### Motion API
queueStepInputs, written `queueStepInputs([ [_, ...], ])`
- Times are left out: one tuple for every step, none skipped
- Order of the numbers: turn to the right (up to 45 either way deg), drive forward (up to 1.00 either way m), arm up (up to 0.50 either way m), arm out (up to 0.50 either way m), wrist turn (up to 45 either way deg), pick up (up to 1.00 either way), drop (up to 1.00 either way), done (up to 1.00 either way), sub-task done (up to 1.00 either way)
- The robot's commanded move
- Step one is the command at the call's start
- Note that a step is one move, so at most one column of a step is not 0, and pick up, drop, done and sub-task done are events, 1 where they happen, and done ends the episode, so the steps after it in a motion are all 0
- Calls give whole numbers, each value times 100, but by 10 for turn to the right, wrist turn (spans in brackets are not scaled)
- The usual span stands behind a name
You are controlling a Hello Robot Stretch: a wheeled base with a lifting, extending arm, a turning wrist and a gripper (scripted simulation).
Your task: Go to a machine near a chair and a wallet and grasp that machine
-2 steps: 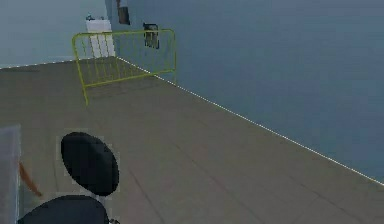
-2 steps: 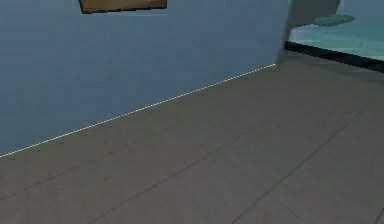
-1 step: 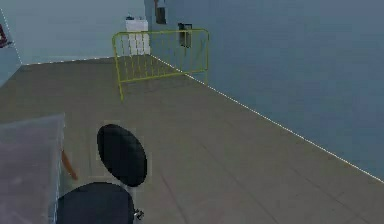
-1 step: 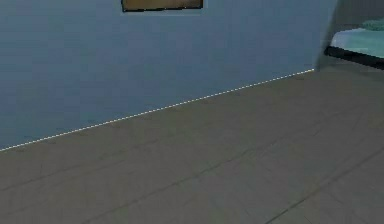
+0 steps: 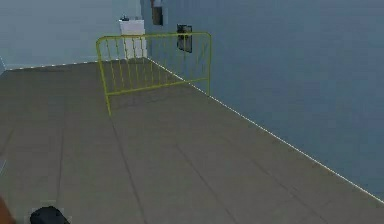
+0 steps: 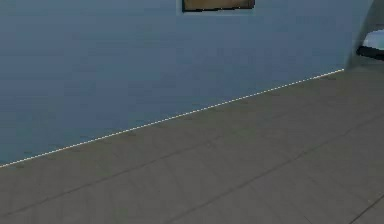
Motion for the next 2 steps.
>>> queueStepInputs([
  [450, 0, 0, 0, 0, 0, 0, 0, 0],
  [450, 0, 0, 0, 0, 0, 0, 0, 0],
])
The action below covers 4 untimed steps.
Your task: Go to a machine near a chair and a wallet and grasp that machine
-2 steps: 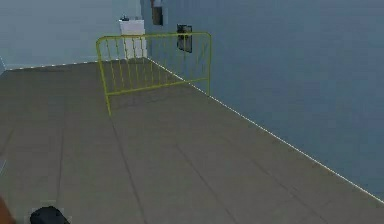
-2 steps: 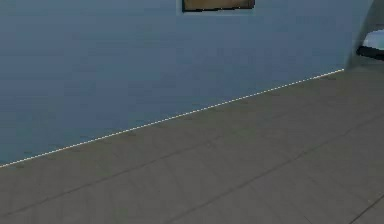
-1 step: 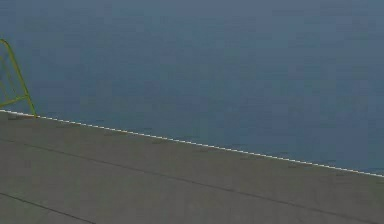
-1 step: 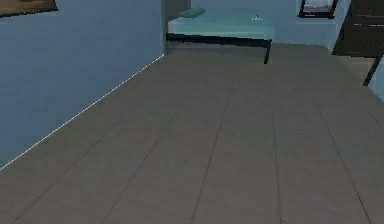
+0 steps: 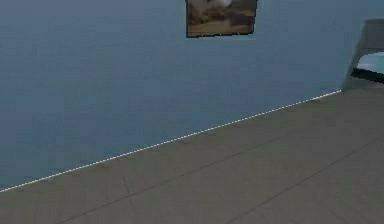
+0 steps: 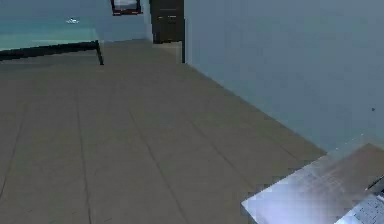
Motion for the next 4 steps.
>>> queueStepInputs([
  [450, 0, 0, 0, 0, 0, 0, 0, 0],
  [150, 0, 0, 0, 0, 0, 0, 0, 0],
  [0, 0, 50, 0, 0, 0, 0, 0, 0],
  [0, 0, 26, 0, 0, 0, 0, 0, 0],
])
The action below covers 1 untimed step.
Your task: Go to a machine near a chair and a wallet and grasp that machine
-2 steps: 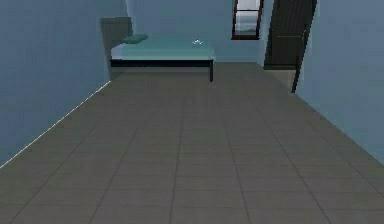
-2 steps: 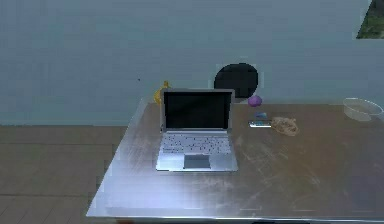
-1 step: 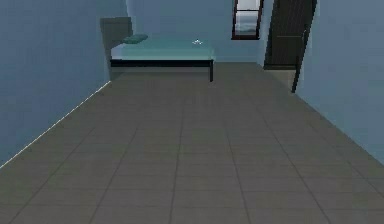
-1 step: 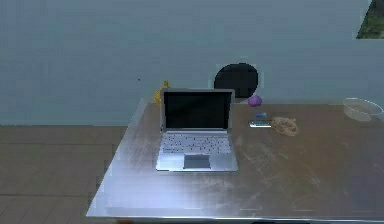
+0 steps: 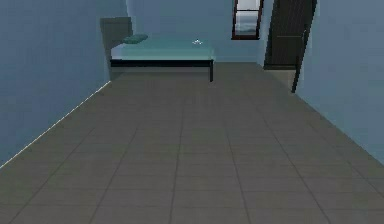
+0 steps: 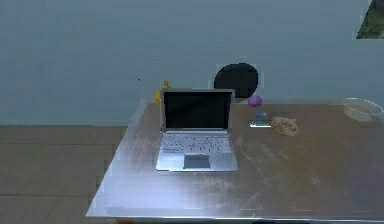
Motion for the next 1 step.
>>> queueStepInputs([
  [0, 0, 0, 38, 0, 0, 0, 0, 0],
])
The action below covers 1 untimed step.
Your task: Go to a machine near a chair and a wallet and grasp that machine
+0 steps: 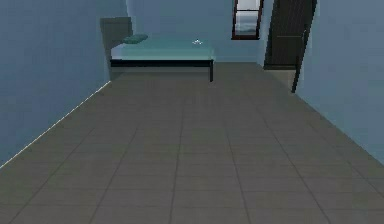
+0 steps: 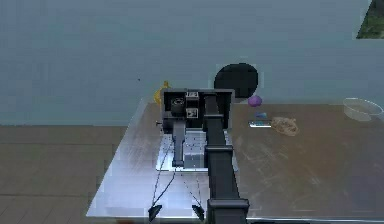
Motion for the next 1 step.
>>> queueStepInputs([
  [0, 0, 0, 0, 450, 0, 0, 0, 0],
])
